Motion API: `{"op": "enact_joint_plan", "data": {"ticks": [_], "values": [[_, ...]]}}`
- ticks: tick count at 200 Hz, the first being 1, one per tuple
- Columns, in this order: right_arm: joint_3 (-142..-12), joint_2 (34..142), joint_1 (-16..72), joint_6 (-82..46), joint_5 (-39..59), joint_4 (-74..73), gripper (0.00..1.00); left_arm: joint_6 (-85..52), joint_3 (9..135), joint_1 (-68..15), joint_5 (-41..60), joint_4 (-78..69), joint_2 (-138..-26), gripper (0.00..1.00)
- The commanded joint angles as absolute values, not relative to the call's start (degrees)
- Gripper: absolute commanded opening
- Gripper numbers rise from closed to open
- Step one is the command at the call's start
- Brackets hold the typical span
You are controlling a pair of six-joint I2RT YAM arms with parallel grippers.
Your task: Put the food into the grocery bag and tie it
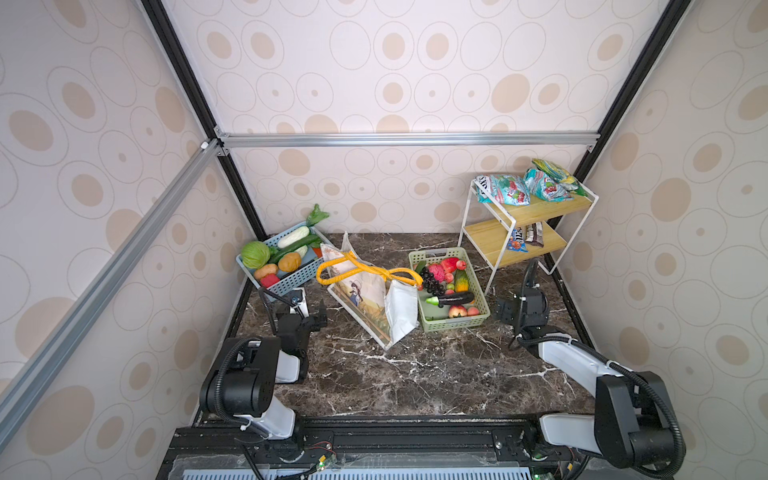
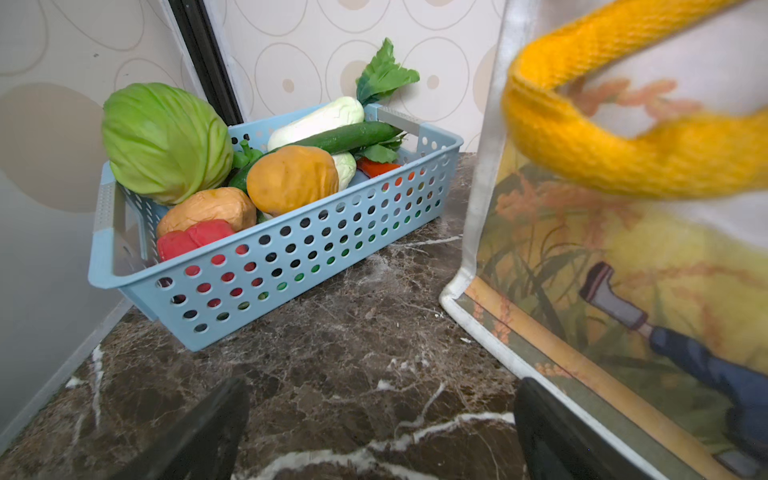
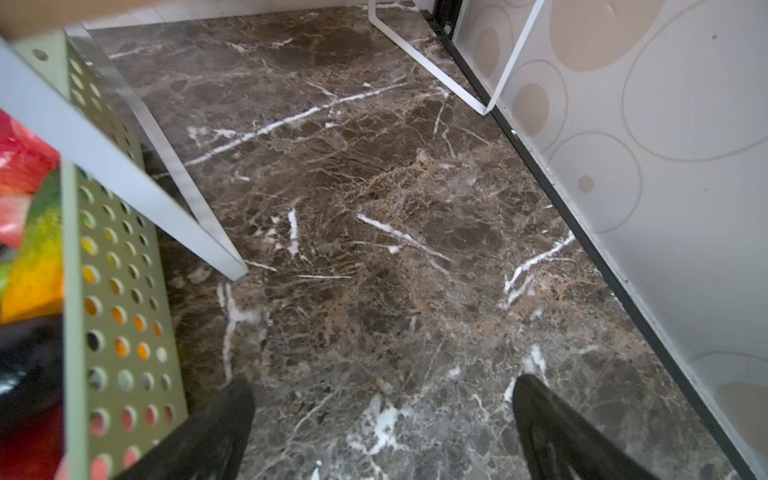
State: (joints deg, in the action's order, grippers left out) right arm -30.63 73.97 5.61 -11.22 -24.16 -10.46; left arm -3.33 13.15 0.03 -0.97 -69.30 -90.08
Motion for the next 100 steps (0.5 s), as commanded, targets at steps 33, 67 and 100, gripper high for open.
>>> {"op": "enact_joint_plan", "data": {"ticks": [33, 67, 100], "values": [[-24.1, 80.9, 5.6, -3.3, -23.2, -40.5, 1.00, -1.4, 13.0, -0.6, -3.0, -77.4, -90.4, 0.99], [-21.4, 86.2, 5.5, -1.7, -18.5, -48.6, 1.00, -1.4, 13.0, -0.6, -3.1, -77.3, -90.4, 0.99], [-23.4, 87.9, 5.3, -2.4, -19.1, -47.2, 1.00, -1.4, 13.1, -0.6, -3.1, -77.2, -90.4, 0.99]]}}
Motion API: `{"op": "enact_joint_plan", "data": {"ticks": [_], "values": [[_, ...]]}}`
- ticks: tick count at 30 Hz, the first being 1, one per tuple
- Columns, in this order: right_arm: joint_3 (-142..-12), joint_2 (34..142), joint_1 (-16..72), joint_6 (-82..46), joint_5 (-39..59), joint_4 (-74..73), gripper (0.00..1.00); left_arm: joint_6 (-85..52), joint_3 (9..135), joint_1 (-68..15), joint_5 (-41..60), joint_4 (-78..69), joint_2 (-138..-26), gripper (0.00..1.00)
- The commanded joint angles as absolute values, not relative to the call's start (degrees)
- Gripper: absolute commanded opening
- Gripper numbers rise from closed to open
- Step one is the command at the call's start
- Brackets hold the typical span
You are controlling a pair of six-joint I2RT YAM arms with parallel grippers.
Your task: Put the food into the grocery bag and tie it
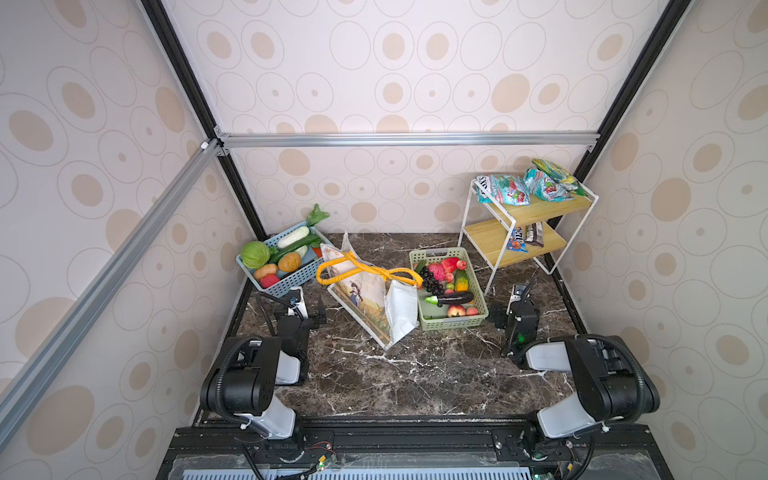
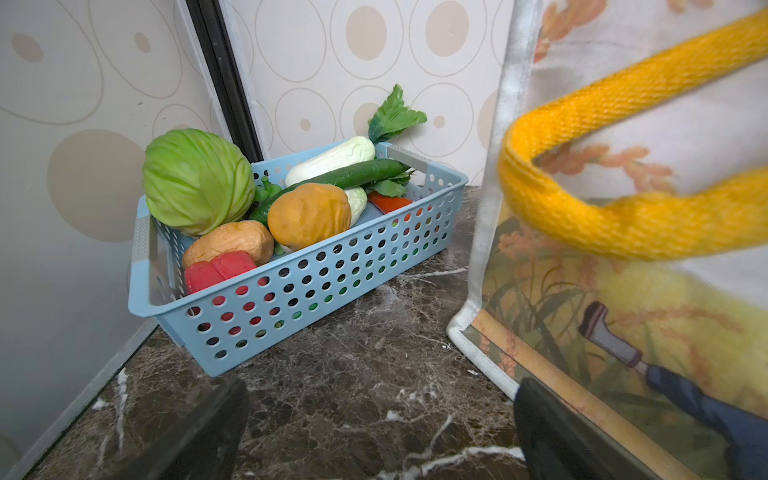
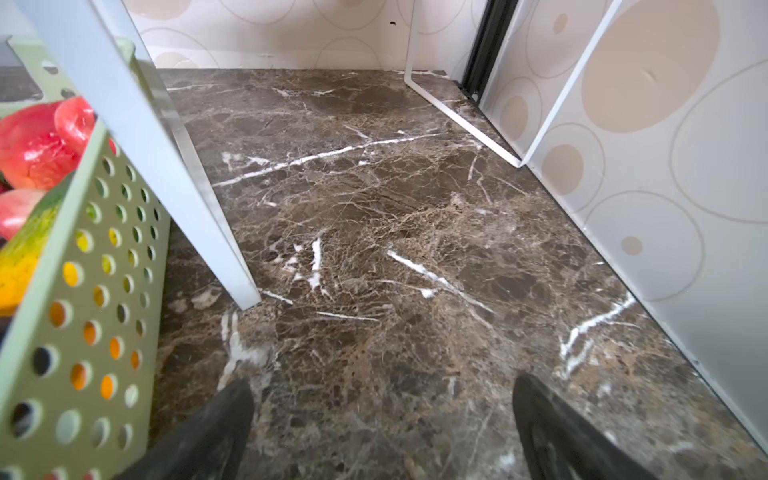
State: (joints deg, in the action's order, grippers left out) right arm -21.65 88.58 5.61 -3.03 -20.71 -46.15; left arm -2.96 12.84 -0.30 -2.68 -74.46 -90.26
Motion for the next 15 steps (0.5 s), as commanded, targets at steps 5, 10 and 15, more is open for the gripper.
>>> {"op": "enact_joint_plan", "data": {"ticks": [5, 10, 15], "values": [[-23.4, 87.9, 5.2, -2.2, -19.2, -46.7, 1.00, -1.4, 13.1, -0.6, -3.1, -77.1, -90.4, 0.99], [-23.0, 88.2, 5.3, -1.8, -19.4, -48.2, 1.00, -1.3, 13.4, -0.6, -3.0, -76.7, -90.6, 0.99], [-23.0, 88.2, 5.3, -1.9, -19.4, -48.1, 1.00, -1.3, 13.2, -0.7, -3.0, -77.0, -90.4, 0.99]]}}
